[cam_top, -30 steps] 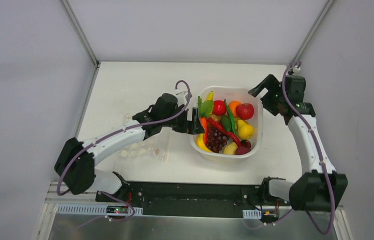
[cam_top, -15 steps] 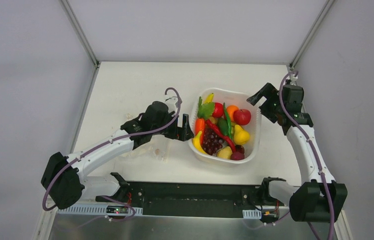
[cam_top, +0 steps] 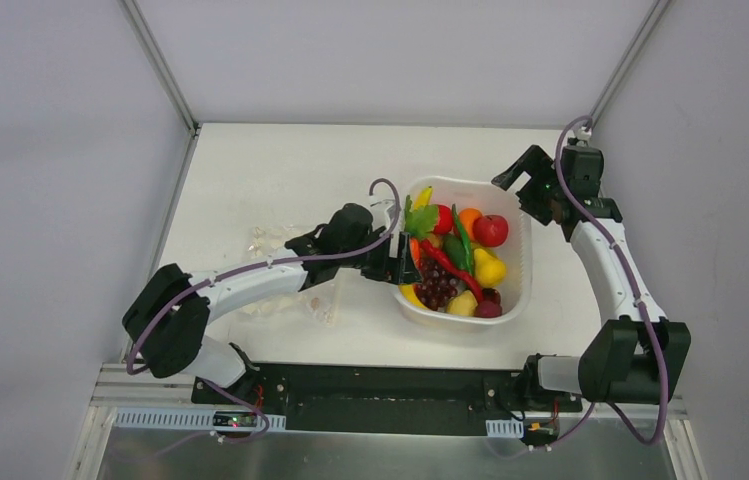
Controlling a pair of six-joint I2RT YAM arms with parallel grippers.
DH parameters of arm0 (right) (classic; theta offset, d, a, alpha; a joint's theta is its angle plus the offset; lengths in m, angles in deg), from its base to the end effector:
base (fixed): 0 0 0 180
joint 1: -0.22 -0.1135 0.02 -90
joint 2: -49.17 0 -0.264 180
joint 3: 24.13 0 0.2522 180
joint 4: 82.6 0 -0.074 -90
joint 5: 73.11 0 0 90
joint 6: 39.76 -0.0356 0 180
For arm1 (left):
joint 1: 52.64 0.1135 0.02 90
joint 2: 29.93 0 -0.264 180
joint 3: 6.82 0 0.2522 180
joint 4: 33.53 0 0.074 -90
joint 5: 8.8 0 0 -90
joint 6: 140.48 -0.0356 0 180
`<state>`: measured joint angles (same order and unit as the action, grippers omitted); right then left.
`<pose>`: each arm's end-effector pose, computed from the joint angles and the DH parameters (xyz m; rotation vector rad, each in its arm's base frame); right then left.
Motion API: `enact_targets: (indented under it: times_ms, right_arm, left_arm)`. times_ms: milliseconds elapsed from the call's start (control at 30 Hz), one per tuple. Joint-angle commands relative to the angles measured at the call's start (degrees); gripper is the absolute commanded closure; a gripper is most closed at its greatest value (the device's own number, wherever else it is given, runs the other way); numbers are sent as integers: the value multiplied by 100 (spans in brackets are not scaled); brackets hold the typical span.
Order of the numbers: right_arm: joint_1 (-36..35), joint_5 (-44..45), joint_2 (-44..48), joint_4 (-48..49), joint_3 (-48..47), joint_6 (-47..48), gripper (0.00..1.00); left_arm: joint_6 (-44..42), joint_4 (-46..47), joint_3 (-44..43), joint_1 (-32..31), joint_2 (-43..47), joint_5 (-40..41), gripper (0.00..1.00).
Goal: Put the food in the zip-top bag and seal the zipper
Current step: Move the bin to the center of the board, then pick up the zipper food storage bag at the center of the board.
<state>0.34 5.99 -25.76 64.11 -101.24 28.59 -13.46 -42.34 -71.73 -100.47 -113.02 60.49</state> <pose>0.2967 0.0061 0.3217 0.2894 2.1121 0.4240 0.2078 -0.2482 0.2482 0.4635 2.2195 -1.2356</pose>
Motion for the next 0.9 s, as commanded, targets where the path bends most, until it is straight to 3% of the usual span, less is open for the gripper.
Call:
enact_targets:
  times_ms: [0,200,367,467,567,733,867]
  right_arm:
    - [-30,-616,360,-212,-233,72,0]
    - [-30,-2231,814,30,199,-438,0]
    - [-72,-2453,1381,260,647,-609,0]
    - [-123,-2621,1635,300,775,-574,5]
    - [-248,-2770,1765,358,894,-635,16]
    - [-460,-2771,1960,366,1065,-692,22]
    - [-533,-2737,2124,354,1196,-734,25]
  left_arm:
    - [103,519,-388,-182,14,25,21]
    - [-429,-659,-241,-182,590,1039,14]
    - [-489,-1182,580,-172,1626,2443,1]
    - [-505,-1681,884,-128,2226,3441,1]
    - [-651,-2201,898,37,2442,3958,1]
    - [-973,-3550,373,265,2210,4749,2]
    - [-1162,-4107,68,433,1826,5100,9]
